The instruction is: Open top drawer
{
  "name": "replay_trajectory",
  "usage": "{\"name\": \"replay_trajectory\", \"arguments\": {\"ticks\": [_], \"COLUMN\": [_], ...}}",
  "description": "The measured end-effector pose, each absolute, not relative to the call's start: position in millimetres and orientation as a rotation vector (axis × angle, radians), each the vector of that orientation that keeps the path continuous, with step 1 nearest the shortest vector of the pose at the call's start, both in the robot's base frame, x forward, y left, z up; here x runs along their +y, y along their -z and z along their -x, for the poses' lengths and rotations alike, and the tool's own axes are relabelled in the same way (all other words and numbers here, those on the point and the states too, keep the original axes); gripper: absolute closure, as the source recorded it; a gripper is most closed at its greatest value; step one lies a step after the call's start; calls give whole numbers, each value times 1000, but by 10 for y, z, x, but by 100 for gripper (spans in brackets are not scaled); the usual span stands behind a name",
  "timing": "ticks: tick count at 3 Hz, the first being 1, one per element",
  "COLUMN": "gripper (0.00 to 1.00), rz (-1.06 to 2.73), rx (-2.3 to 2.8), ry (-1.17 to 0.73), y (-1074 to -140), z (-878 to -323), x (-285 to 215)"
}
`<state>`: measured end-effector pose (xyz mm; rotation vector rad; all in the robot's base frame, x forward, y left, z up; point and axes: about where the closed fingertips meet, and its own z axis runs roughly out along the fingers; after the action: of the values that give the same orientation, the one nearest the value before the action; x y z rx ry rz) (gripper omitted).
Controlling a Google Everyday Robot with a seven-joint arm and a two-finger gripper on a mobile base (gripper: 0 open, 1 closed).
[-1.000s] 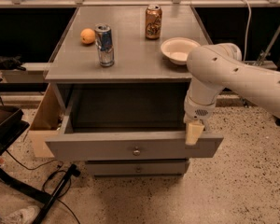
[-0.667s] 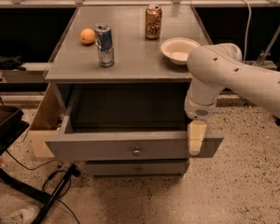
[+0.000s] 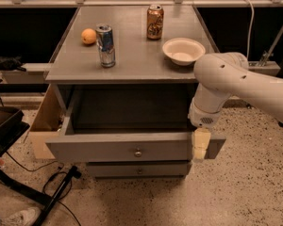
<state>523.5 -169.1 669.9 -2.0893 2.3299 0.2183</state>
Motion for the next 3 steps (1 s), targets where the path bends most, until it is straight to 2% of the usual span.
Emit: {"name": "replay_trajectory", "arguments": {"ticks": [1, 3], "gripper": [18, 65], "rz": [2050, 2047], "rx": [2386, 2445], "ry": [-362, -449], "y": [-6595, -6614], "z": [-4729, -4348], "x": [-1791, -1792]}}
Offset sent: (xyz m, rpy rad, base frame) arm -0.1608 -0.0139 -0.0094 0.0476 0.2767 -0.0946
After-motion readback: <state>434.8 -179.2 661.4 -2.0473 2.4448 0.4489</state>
